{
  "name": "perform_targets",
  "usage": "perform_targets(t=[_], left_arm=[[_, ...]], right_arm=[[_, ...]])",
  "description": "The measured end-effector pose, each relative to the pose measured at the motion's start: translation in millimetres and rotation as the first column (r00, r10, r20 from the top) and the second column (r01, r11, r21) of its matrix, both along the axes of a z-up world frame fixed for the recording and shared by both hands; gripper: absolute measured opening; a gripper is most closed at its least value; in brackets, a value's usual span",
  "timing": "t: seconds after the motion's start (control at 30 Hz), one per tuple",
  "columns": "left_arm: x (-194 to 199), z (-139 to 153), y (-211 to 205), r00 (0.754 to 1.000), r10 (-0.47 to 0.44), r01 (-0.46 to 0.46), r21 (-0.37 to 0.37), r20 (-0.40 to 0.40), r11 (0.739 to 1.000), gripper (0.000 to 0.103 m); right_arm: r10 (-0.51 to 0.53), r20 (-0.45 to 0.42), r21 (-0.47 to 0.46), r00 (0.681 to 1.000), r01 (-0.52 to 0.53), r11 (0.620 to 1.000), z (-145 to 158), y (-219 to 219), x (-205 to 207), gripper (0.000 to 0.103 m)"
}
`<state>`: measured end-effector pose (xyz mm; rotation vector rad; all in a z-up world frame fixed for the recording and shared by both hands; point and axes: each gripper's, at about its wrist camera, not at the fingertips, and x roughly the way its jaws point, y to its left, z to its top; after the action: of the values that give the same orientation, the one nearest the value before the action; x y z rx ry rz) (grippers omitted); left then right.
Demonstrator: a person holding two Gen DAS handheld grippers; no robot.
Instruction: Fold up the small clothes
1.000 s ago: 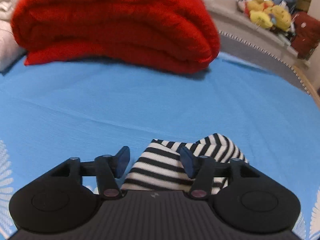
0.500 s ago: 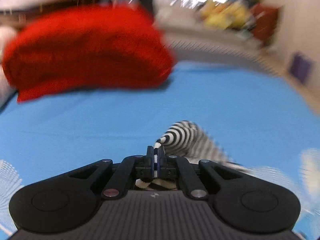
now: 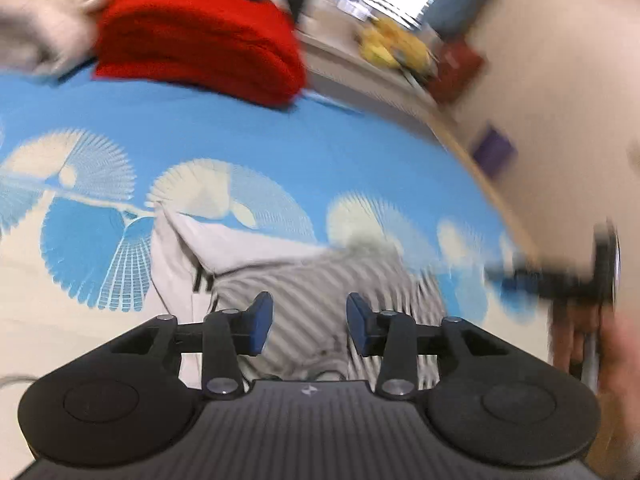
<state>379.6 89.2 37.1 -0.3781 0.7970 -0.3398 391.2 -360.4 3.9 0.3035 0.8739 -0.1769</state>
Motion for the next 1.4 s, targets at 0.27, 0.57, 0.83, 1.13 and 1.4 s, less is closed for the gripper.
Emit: perform_targets(t=[0.27, 0.57, 0.83, 1.13, 1.4], left_arm=[[55.8, -58.0, 3.2, 0.963, 0.124, -0.122, 0.023, -0.238, 0.992, 0.068], [72.1, -88.2, -7.9, 0.944, 0.182, -0.167, 0.077, -0.276, 0.983, 0.057], [43.6, -13.8, -22.4, 0.993, 0.05, -0.06, 0.091, 0.109, 0.994, 0.004], [1.5, -19.8, -52.9, 0.799, -0.601, 0.6, 0.044, 0.018, 0.799, 0.015], [35.9, -58.5, -14.9, 0.936, -0.317, 0.328, 0.051, -0.153, 0.943, 0.053]], right_arm=[[0.1, -0.1, 0.23, 0.99, -0.075, 0.97, -28.0, 39.9, 13.3, 0.059], [0.098, -0.332, 0.417, 0.938, 0.053, 0.907, -84.5, 68.6, 12.5, 0.061], [0.033, -0.289, 0.484, 0.957, 0.116, 0.868, -89.6, 81.5, 14.0, 0.001], [0.038, -0.096, 0.588, 0.995, 0.025, 0.809, -41.1, 10.6, -1.1, 0.001], [0.032, -0.262, 0.344, 0.964, 0.062, 0.937, -55.6, 1.7, -5.9, 0.02]])
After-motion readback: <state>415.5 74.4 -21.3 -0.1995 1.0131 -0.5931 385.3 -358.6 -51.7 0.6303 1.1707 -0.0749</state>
